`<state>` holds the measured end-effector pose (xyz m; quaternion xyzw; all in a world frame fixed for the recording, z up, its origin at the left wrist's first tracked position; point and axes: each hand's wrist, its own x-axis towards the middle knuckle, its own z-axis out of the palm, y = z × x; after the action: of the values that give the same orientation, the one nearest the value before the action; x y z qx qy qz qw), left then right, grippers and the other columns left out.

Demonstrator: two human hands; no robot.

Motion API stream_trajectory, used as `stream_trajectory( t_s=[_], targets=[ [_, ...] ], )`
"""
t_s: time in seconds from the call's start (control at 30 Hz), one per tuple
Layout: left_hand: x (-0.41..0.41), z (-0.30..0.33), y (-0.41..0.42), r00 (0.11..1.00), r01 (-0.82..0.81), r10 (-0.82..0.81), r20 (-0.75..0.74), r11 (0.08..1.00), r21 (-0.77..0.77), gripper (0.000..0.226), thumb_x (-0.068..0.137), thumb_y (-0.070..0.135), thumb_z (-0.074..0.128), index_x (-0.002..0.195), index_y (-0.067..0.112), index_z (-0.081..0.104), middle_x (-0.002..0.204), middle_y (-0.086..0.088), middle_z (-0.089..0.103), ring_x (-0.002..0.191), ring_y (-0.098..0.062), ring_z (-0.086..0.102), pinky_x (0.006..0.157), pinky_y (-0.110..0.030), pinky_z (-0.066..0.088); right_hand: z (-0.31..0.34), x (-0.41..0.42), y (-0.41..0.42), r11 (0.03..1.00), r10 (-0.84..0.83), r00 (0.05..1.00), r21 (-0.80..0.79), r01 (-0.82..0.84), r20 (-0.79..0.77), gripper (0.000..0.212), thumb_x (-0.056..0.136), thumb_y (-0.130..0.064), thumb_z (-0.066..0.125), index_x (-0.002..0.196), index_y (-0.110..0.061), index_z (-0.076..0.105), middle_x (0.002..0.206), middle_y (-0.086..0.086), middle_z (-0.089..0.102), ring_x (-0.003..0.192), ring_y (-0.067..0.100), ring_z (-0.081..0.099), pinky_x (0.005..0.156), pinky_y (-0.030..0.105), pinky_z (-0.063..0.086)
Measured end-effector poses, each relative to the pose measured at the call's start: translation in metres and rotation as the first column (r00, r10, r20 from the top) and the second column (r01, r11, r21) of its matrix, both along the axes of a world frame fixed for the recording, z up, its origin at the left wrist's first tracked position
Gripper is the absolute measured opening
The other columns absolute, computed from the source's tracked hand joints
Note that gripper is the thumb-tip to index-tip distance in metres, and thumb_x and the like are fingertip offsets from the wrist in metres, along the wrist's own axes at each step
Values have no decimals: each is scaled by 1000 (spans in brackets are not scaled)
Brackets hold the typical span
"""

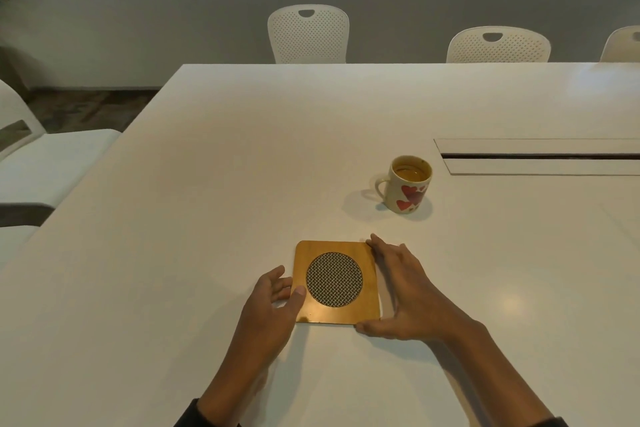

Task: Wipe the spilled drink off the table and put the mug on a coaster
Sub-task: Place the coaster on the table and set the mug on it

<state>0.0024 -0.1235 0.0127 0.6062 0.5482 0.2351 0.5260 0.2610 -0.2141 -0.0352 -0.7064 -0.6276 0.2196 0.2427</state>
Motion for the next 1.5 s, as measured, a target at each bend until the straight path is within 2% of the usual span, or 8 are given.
stream_trajectory(
  t_s=[0.23, 0.33, 0.43, 0.6, 0.7, 0.9, 1.07, 1.5],
  targets=[
    [-4, -6, -6, 992, 115, -112, -59, 992, 54, 54, 95, 33, 66, 144, 27, 45, 138, 9, 57, 117, -9, 57, 95, -23, 48, 0, -3, -5, 998, 61, 998, 18, -61, 16, 135, 67, -88, 74, 162, -47, -13, 163, -41, -4, 151, -14, -19, 128, 41, -7],
    [-5, -8, -9, 987, 149, -143, -76, 985, 83, 53, 94, 37, 66, 143, 32, 45, 142, 9, 56, 125, -12, 55, 104, -29, 46, 4, -2, -6, 995, 99, 994, -34, -97, 36, 139, 70, -89, 70, 161, -42, -24, 164, -38, -19, 154, -6, -26, 127, 38, -15],
    [-2, -4, -9, 981, 164, -143, -131, 971, 172, 59, 92, 42, 66, 146, 36, 42, 148, 10, 49, 138, -15, 46, 110, -35, 41, 13, 3, -9, 999, -3, 997, -37, 0, -71, 131, 70, -86, 73, 163, -45, -11, 164, -40, -12, 154, -8, -19, 129, 42, 0],
    [20, 8, 12, 976, 218, -213, -50, 926, 308, 52, 92, 36, 69, 140, 36, 49, 138, 18, 55, 130, -5, 50, 101, -13, 42, 36, 31, -6, 865, -432, 894, 226, 448, -119, 65, 82, -48, 85, 138, -30, 56, 131, -14, 59, 128, 13, 52, 110, 41, 50],
    [51, 19, 32, 956, 285, -292, -35, 892, 350, 48, 94, 33, 67, 140, 32, 52, 135, 18, 61, 124, -3, 58, 106, -28, 50, 47, 59, 5, 806, -528, 830, 202, 556, -178, 69, 80, -40, 89, 140, -31, 55, 131, -5, 65, 123, 18, 57, 103, 35, 51],
    [131, 26, 74, 921, 369, -385, -57, 817, 443, 48, 99, 31, 62, 144, 18, 51, 136, 1, 64, 113, -9, 65, 89, -16, 52, 53, 97, 40, 831, -507, 824, 112, 546, -254, 108, 72, -47, 94, 159, -28, 34, 159, -2, 50, 142, 20, 49, 112, 45, 49],
    [178, 20, 100, 918, 387, -389, -78, 831, 399, 49, 101, 28, 58, 147, 15, 49, 139, -7, 63, 122, -21, 64, 103, -34, 54, 47, 112, 70, 869, -436, 836, 87, 487, -333, 107, 71, -48, 95, 158, -31, 35, 161, -6, 46, 145, 21, 47, 117, 50, 46],
    [205, 1, 122, 913, 370, -402, -71, 739, 563, 32, 93, 20, 72, 122, 6, 73, 110, -10, 79, 96, -24, 77, 91, -38, 61, 21, 125, 96, 871, -376, 819, 136, 472, -434, 82, 79, -21, 92, 144, -35, 45, 132, -30, 55, 120, -1, 58, 88, 3, 49]
  ],
)
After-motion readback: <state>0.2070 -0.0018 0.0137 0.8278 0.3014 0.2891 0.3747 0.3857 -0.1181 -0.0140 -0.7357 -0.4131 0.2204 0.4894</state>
